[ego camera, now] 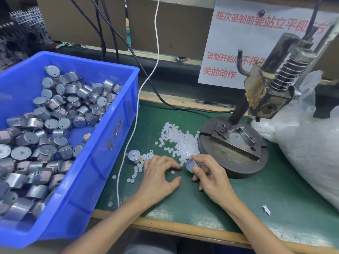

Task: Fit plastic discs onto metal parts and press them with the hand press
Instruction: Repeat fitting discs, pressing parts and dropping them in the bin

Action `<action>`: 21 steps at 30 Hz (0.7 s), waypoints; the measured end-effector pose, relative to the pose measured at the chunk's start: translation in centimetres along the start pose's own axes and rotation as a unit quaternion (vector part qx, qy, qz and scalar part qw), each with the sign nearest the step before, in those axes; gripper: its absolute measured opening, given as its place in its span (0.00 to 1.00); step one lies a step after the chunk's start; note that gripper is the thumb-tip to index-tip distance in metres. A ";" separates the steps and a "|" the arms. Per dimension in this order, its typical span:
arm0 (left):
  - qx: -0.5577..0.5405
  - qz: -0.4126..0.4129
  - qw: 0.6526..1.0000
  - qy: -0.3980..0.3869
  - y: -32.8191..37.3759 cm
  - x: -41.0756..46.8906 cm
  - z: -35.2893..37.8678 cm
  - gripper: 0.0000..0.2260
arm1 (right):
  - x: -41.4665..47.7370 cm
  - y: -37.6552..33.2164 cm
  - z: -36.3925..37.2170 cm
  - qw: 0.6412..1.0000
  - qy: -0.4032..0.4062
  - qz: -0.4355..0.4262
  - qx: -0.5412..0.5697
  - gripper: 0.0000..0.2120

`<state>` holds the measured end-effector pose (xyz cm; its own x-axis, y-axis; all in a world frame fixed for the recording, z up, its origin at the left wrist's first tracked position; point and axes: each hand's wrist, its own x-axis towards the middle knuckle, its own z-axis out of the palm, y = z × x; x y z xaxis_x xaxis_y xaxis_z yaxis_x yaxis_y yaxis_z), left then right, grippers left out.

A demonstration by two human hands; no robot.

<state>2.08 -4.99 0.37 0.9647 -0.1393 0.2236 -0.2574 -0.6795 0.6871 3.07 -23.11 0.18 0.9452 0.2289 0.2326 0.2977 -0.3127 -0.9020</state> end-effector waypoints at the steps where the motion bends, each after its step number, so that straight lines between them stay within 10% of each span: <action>1: 0.001 0.000 1.000 0.000 0.0 0.0 0.0 0.09 | -0.2 0.1 -0.1 1.000 0.003 0.015 0.015 0.13; 21: 0.030 0.018 0.999 0.022 0.6 -1.0 0.6 0.02 | -0.3 -0.3 1.1 0.999 0.007 0.025 0.046 0.10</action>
<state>0.96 -5.72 0.17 0.9512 -0.1340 0.2779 -0.2868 -0.7161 0.6363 2.54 -22.04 0.01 0.9605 0.2020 0.1912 0.2375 -0.2377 -0.9419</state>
